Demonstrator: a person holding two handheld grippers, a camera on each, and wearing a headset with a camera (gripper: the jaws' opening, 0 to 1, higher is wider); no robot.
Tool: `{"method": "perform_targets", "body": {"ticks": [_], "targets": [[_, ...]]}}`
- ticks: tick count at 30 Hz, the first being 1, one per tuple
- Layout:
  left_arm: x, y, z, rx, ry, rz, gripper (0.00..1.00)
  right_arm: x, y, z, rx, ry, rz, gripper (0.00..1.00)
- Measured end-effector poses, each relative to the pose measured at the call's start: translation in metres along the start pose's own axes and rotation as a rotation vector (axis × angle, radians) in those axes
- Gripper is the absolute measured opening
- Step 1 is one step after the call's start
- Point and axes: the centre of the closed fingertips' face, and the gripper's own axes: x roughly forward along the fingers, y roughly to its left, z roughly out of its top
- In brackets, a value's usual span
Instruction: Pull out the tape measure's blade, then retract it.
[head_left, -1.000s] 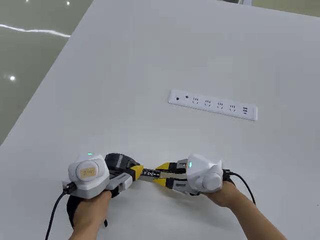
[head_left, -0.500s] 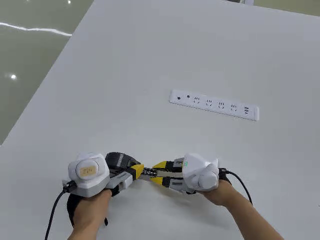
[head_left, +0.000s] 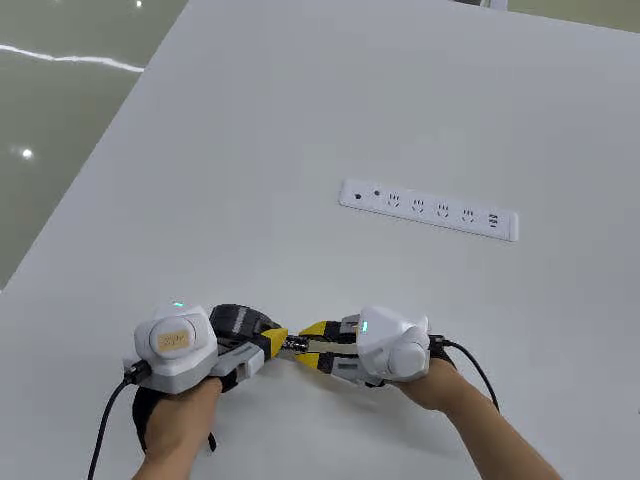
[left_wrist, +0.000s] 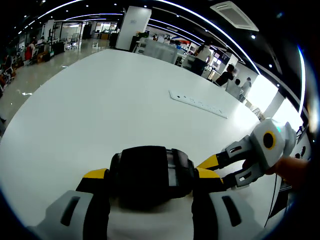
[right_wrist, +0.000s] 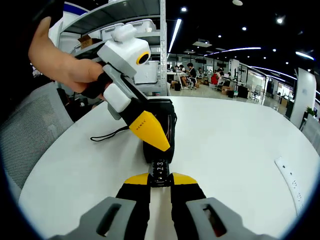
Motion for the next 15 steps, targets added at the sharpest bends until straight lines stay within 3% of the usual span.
{"method": "perform_targets", "body": {"ticks": [15], "targets": [[-0.0001, 0.0009, 0.0009, -0.007, 0.001, -0.003, 0.64, 0.0071, -0.0002, 0.0042, -0.005, 0.0, 0.005, 0.14]]}}
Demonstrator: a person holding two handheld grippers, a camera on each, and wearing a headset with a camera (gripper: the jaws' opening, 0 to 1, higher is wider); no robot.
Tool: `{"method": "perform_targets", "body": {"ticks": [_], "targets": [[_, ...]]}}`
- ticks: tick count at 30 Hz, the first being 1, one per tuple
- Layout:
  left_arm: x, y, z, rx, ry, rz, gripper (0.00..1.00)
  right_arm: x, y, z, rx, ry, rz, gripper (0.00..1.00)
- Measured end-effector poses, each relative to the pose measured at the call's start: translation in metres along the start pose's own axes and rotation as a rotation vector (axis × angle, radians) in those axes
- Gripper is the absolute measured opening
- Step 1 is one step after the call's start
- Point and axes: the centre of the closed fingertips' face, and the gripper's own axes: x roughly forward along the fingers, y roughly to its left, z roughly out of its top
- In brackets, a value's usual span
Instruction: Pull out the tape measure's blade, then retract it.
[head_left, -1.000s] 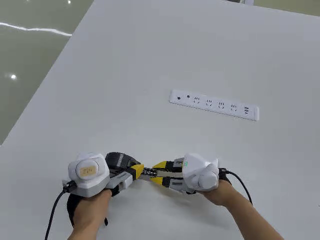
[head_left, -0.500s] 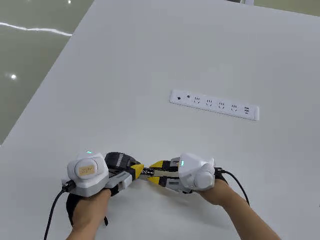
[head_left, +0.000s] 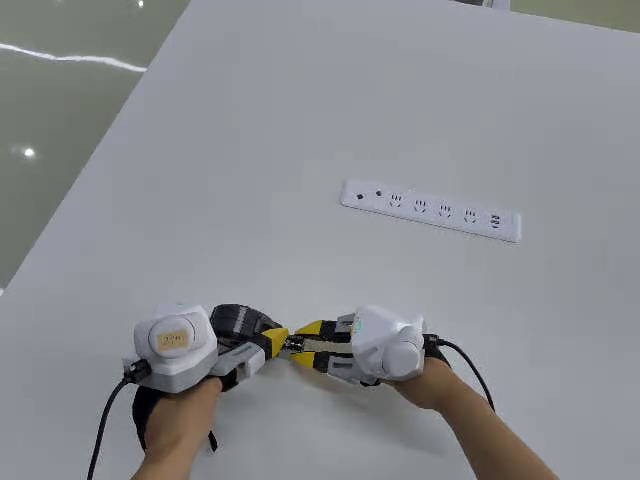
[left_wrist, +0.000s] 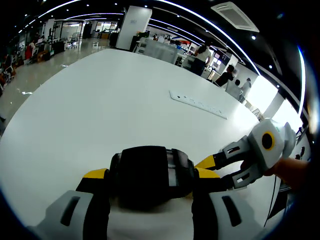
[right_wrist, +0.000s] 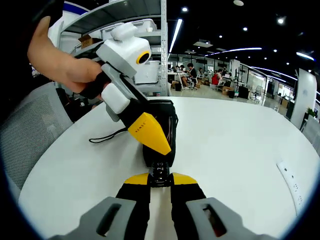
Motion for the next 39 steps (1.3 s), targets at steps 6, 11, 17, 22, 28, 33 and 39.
{"method": "perform_targets", "body": {"ticks": [6, 11, 17, 22, 28, 33, 39], "targets": [[-0.001, 0.0, 0.0, 0.002, 0.001, 0.0, 0.64, 0.004, 0.001, 0.002, -0.003, 0.001, 0.002, 0.14], [0.0, 0.001, 0.0, 0.001, 0.0, -0.001, 0.64, 0.007, 0.0, 0.002, -0.008, 0.001, 0.003, 0.14], [0.0, 0.002, 0.0, -0.001, 0.002, -0.002, 0.63, 0.01, 0.0, 0.004, -0.014, 0.004, 0.005, 0.14], [0.0, 0.002, 0.0, -0.001, 0.001, -0.001, 0.63, 0.012, 0.0, 0.004, -0.015, 0.004, 0.004, 0.14], [0.0, 0.002, 0.0, 0.003, 0.002, 0.002, 0.63, 0.015, 0.0, 0.004, -0.013, 0.005, 0.003, 0.14], [0.001, 0.002, 0.0, 0.005, 0.001, 0.004, 0.64, 0.015, 0.0, 0.004, -0.01, 0.004, 0.003, 0.14], [0.002, -0.001, -0.002, 0.039, 0.003, 0.021, 0.64, 0.016, 0.002, -0.001, -0.004, 0.006, -0.001, 0.15]]}}
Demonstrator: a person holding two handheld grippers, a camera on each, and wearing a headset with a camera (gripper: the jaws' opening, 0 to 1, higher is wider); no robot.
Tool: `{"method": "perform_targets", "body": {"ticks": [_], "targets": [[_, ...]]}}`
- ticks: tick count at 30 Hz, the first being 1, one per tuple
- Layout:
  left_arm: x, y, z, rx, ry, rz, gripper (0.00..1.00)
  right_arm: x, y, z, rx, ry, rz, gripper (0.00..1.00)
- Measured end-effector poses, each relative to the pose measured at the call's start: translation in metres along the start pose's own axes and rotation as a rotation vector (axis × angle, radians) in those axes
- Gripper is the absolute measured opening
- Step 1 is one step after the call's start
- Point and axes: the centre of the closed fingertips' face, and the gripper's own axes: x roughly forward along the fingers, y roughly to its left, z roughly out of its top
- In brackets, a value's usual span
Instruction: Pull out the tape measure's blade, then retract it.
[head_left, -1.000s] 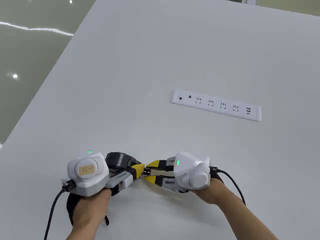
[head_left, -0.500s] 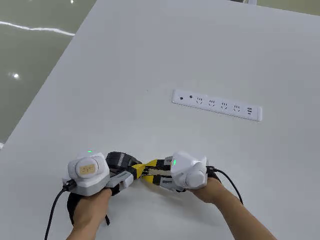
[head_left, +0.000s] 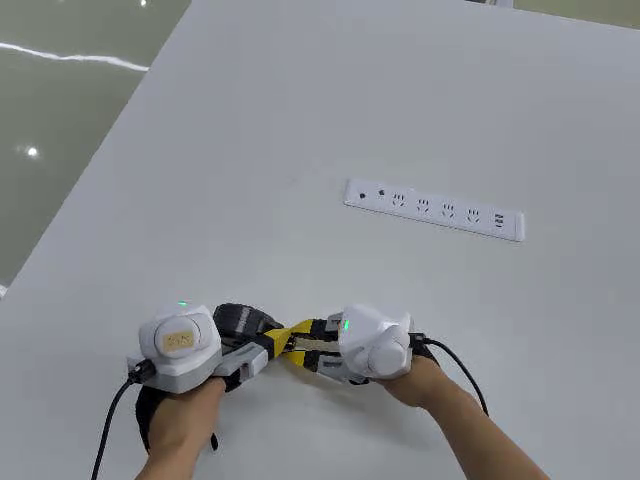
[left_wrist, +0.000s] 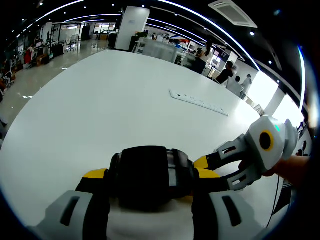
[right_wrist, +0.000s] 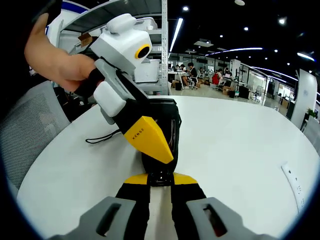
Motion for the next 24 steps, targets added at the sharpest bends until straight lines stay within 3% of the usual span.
{"method": "perform_targets", "body": {"ticks": [9, 24], "targets": [[0.0019, -0.0007, -0.001, 0.036, 0.006, 0.029, 0.65, 0.0027, 0.0004, -0.0046, 0.013, 0.002, -0.003, 0.15], [0.002, 0.0001, 0.0011, 0.021, 0.014, 0.016, 0.66, 0.0008, -0.0021, -0.0061, 0.019, 0.003, -0.014, 0.15]]}}
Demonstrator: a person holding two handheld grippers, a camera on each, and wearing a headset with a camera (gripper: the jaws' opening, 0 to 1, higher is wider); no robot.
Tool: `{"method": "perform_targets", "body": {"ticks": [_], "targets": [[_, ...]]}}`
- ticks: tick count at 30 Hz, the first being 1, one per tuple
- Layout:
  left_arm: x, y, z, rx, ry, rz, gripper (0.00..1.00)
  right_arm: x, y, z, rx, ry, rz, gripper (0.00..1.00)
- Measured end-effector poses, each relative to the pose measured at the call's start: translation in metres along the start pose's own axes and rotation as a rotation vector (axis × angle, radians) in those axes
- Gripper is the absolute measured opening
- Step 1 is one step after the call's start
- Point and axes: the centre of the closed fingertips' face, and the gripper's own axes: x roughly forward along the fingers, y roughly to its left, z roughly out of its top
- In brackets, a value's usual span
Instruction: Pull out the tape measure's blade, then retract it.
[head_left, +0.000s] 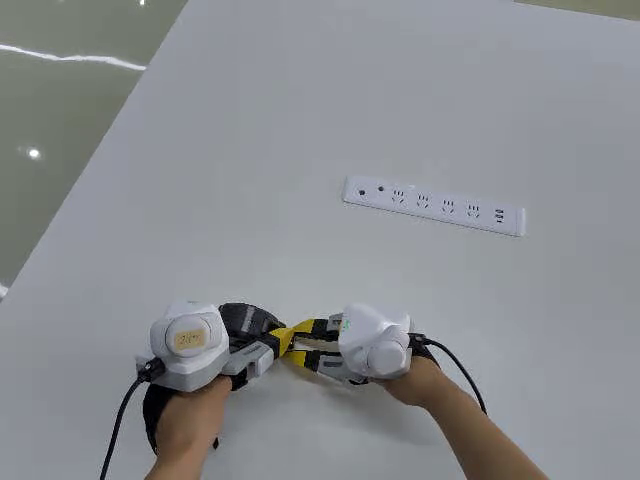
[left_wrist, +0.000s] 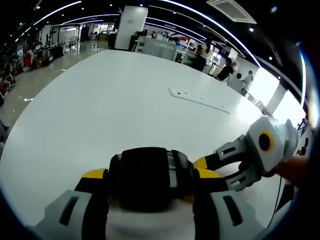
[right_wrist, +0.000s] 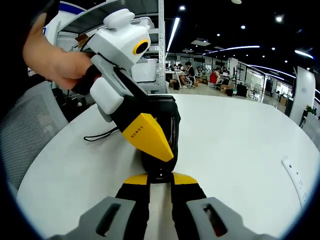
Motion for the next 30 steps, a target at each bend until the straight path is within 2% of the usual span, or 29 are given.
{"method": "perform_targets", "body": {"ticks": [18, 30], "targets": [[-0.0006, -0.0022, 0.0008, -0.002, 0.004, -0.015, 0.65, -0.0037, -0.0002, -0.001, 0.0, -0.004, -0.004, 0.13], [-0.0012, -0.0005, 0.0012, 0.012, -0.003, 0.0, 0.62, -0.0022, 0.0, -0.0005, -0.006, -0.003, -0.006, 0.13]]}}
